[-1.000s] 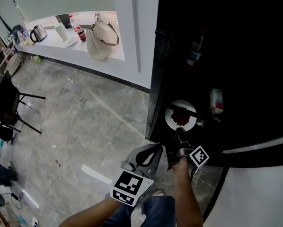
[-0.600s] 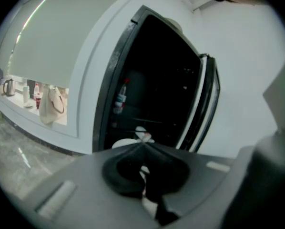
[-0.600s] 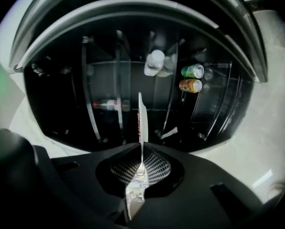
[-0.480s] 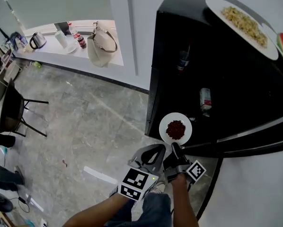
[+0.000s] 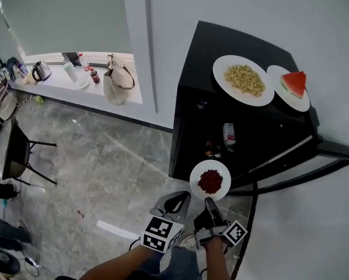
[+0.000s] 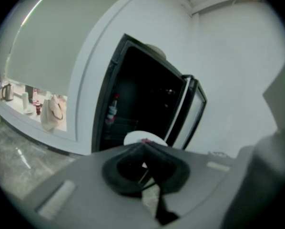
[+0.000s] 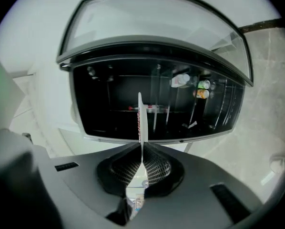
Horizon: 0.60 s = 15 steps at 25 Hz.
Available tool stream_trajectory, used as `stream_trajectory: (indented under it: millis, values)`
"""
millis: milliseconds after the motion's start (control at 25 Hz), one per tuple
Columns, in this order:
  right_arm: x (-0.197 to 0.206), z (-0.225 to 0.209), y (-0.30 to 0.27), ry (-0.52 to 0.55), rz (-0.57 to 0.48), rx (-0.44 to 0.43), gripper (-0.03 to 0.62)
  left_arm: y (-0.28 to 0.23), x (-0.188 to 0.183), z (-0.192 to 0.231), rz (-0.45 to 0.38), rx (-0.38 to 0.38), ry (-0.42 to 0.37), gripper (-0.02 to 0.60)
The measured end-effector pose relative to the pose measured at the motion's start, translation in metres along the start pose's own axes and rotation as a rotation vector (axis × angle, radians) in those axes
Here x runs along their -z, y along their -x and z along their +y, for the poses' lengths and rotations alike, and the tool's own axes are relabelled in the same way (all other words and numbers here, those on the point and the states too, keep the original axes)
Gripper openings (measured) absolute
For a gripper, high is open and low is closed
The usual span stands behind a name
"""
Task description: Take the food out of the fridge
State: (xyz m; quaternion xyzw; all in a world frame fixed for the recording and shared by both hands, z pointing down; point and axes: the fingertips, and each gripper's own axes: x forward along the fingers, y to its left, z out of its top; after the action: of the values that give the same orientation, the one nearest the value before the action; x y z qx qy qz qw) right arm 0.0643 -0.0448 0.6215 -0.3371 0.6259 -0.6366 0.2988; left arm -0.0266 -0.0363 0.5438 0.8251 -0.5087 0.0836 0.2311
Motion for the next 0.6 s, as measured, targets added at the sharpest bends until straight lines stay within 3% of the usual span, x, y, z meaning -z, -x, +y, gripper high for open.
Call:
stream_trajectory:
  millis: [240,600]
  values:
    - [0.001,0.057,0.032,0.020,-0.001,-0.045,0.008,0.021,-0.023,-0.029,-0.033,-0.001,-0.026,-0.003]
    - [0.006,0.121,0.100,0.057,0.045,-0.077,0.009,0.067,-0.025,-0.096,-0.065,-0.041,-0.032,-0.003]
